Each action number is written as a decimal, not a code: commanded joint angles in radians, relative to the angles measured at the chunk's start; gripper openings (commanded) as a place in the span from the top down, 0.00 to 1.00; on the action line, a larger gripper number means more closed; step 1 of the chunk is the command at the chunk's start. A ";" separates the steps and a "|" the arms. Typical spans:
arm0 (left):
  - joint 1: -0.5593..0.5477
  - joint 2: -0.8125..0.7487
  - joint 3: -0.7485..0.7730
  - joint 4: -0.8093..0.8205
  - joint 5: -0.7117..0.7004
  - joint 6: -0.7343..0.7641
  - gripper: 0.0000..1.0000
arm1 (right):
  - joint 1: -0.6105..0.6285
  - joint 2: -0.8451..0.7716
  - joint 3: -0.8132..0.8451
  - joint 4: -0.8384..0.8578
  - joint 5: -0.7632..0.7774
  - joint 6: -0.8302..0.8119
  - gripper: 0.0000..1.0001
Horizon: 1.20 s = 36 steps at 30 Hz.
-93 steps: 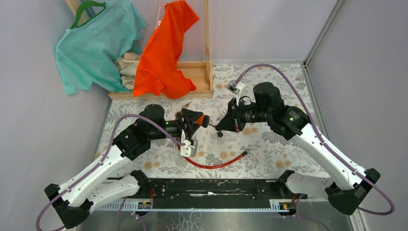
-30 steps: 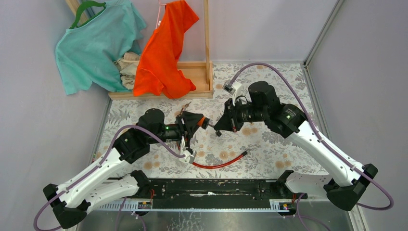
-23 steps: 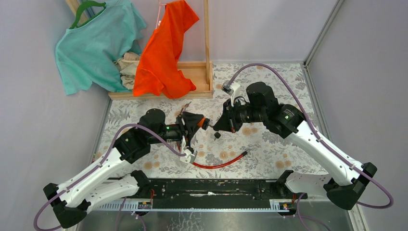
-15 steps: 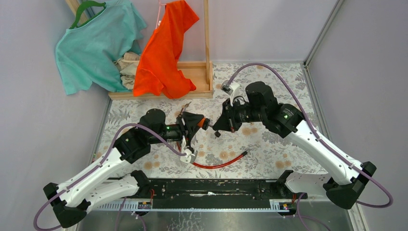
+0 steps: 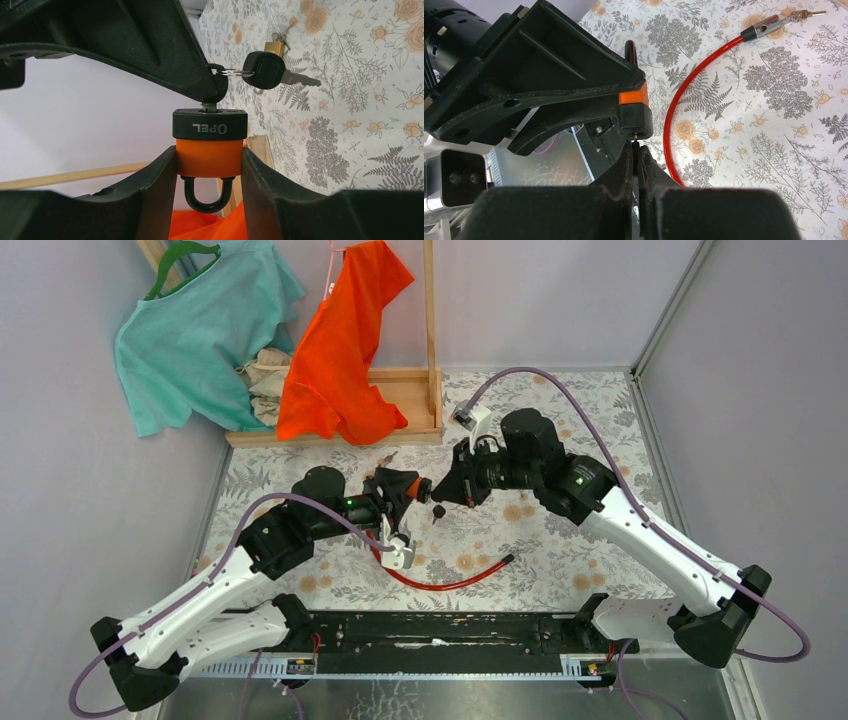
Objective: Unlock with the key
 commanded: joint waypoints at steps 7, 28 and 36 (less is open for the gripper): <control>-0.053 -0.031 -0.020 0.288 0.055 0.061 1.00 | 0.025 0.016 -0.074 0.337 -0.070 0.171 1.00; -0.057 -0.108 -0.133 0.371 0.056 0.236 1.00 | -0.104 -0.187 -0.245 0.391 -0.124 0.195 0.08; -0.057 -0.062 -0.059 0.318 0.017 0.133 1.00 | -0.005 -0.123 -0.108 0.273 -0.014 -0.004 0.11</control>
